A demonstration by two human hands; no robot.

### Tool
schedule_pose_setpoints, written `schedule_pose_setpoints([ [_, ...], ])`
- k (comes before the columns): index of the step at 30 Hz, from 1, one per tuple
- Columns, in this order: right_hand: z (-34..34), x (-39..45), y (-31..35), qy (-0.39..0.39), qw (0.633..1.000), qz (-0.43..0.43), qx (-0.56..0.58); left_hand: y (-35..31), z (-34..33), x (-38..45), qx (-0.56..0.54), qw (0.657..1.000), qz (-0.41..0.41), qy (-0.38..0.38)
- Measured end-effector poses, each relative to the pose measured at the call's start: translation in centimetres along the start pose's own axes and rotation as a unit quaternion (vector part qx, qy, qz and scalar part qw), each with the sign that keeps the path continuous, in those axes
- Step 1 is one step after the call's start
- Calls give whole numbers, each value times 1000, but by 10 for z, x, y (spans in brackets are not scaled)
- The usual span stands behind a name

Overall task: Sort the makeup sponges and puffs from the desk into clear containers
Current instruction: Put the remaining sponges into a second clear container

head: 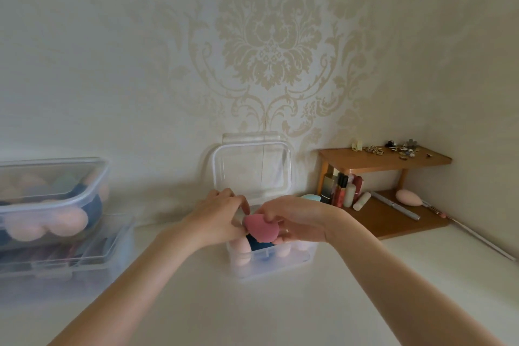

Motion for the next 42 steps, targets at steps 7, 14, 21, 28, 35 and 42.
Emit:
schedule_pose_setpoints([
  [7, -8, -4, 6, 29, 991, 15, -129, -2, -7, 7, 124, 990, 2, 60],
  [14, -13, 0, 5, -29, 972, 26, -234, -7, -5, 10, 99, 988, 34, 114],
  [21, -21, 10, 7, -78, 923, 50, -374, 2, -5, 17, 91, 995, 25, 33],
  [28, -29, 10, 9, -82, 884, 31, -460, -2, -3, 16, 88, 996, 23, 1],
  [35, -24, 1, 9, -83, 893, -5, -442, -1, 3, 11, 26, 998, 28, 48],
  [42, 25, -28, 16, -50, 993, 97, -34, -5, 4, 13, 26, 995, 20, 93],
])
Point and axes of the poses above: each hand's wrist, its own x-axis towards the middle knuckle, its own z-axis out of the back of the hand, y = z × x, the point moved 4 cm from there along x, towards the middle knuckle, and after that the axes turned 3 degrees about -z, right-handed, at the moved point
